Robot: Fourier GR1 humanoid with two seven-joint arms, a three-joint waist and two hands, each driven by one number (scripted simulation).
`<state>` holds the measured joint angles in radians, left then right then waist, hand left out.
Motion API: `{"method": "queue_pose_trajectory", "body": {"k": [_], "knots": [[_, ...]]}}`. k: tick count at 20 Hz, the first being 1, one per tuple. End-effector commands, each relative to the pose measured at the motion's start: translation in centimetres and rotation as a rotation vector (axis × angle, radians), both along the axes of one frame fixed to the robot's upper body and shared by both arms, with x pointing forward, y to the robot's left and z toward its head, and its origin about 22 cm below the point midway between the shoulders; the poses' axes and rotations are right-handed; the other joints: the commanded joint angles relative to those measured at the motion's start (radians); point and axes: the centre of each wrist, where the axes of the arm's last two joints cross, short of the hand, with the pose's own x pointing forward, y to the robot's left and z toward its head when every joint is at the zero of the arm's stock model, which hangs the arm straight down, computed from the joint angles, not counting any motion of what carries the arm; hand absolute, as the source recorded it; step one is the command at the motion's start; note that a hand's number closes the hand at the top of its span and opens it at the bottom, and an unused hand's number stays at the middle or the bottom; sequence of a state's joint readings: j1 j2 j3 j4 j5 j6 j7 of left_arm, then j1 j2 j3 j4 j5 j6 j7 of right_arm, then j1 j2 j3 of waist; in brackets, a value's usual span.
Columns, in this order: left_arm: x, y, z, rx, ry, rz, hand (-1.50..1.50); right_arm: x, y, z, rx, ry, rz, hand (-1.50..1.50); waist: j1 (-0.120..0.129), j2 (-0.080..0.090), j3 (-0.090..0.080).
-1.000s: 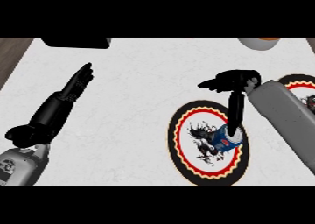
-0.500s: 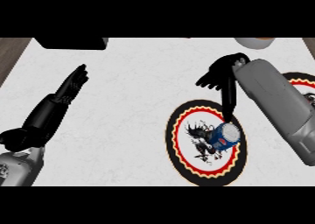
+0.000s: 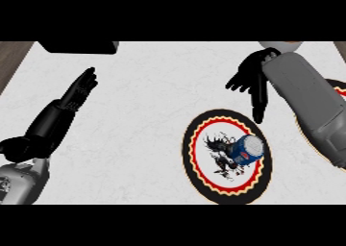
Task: Pick the can from the plate and place it in the plate
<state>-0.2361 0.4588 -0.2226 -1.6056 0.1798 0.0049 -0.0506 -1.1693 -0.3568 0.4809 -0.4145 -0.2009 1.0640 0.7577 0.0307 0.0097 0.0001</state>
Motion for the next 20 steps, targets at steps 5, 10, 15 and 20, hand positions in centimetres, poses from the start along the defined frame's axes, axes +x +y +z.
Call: {"method": "queue_pose_trajectory", "body": {"k": [5, 10, 15, 20], "knots": [[-0.3, -0.1, 0.3, 0.003, -0.007, 0.004, 0.0, 0.0, 0.5, -2.1, -0.005, 0.102, 0.052, -1.5, -0.003, -0.002, 0.0], [-0.4, 0.7, 0.6, 0.008, -0.001, 0.011, 0.0, -0.4, -0.3, -3.0, -0.02, 0.151, 0.113, -1.5, -0.01, -0.004, 0.0], [-1.2, 1.0, -1.3, 0.002, 0.016, 0.015, 0.0, -1.4, 1.4, -5.5, -0.045, 0.182, 0.149, -1.5, -0.018, -0.007, 0.0], [-1.5, 2.1, -1.0, -0.006, -0.008, 0.022, 0.0, -2.2, 0.1, -6.9, -0.039, 0.235, 0.18, -1.5, -0.023, -0.01, 0.0]]}}
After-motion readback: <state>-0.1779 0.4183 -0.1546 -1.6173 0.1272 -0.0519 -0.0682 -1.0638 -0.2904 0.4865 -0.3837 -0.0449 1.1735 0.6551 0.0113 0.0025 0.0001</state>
